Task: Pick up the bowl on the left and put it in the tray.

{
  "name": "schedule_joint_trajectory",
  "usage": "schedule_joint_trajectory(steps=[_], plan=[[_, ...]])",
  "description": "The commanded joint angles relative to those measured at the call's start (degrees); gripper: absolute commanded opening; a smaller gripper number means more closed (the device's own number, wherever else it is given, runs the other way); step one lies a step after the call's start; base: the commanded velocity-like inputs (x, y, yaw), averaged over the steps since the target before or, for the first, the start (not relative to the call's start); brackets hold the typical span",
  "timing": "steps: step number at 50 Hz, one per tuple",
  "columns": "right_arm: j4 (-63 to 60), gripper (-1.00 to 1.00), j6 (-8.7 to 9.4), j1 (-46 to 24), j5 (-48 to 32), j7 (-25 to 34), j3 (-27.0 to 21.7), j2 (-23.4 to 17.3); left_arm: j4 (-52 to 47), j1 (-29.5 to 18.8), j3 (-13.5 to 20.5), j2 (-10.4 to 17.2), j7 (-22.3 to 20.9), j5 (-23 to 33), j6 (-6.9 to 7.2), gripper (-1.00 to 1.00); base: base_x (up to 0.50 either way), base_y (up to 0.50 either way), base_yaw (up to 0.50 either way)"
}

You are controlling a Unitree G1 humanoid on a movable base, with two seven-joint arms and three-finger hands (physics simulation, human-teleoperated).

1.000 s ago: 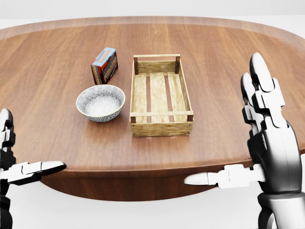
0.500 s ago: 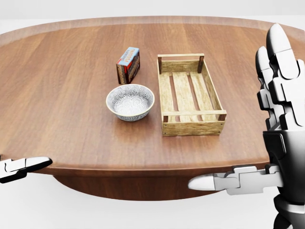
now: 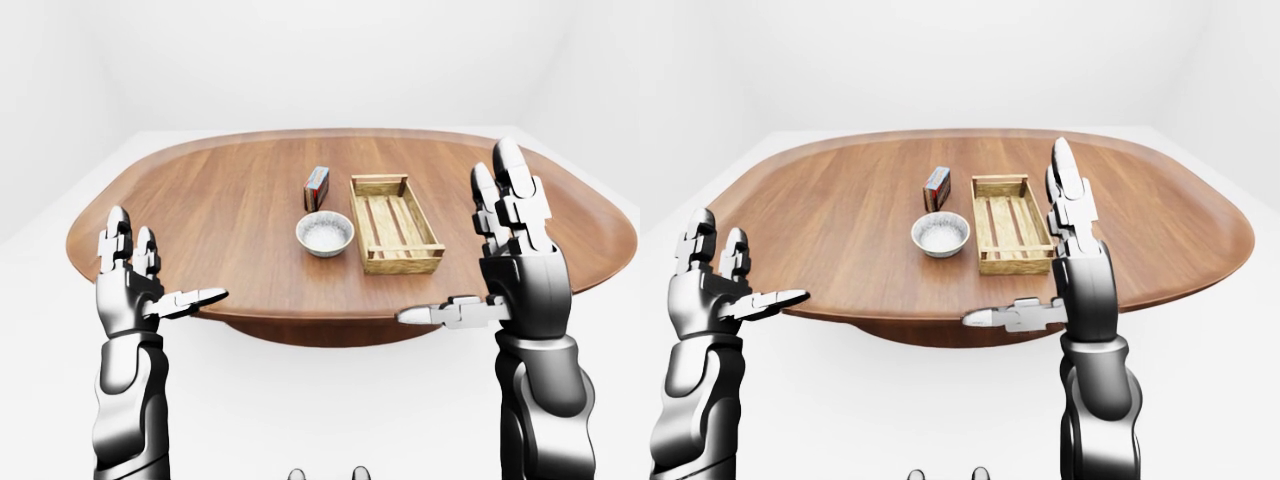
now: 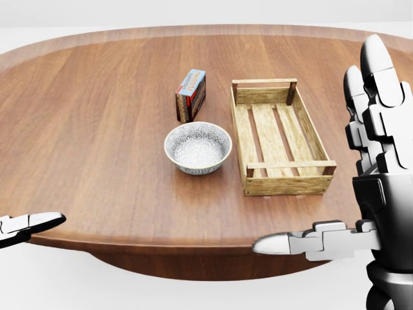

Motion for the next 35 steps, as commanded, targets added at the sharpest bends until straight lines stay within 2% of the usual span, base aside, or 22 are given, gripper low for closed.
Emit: schedule_joint_trajectory(steps=[1,35], plan=[[0.29,0.96,0.00,-0.46,0.98,-0.20,0.12,-0.18,-0.20,-0.33,-0.02,-0.05,0.20,-0.13,0.00,1.00,0.50,0.00,0.00],[0.62,0.96,0.00,-1.49,-0.01,-0.35,0.40,-0.50,-0.66,-0.23,0.46,0.18,0.43,-0.59,0.00,1.00,0.50,0.00,0.00]])
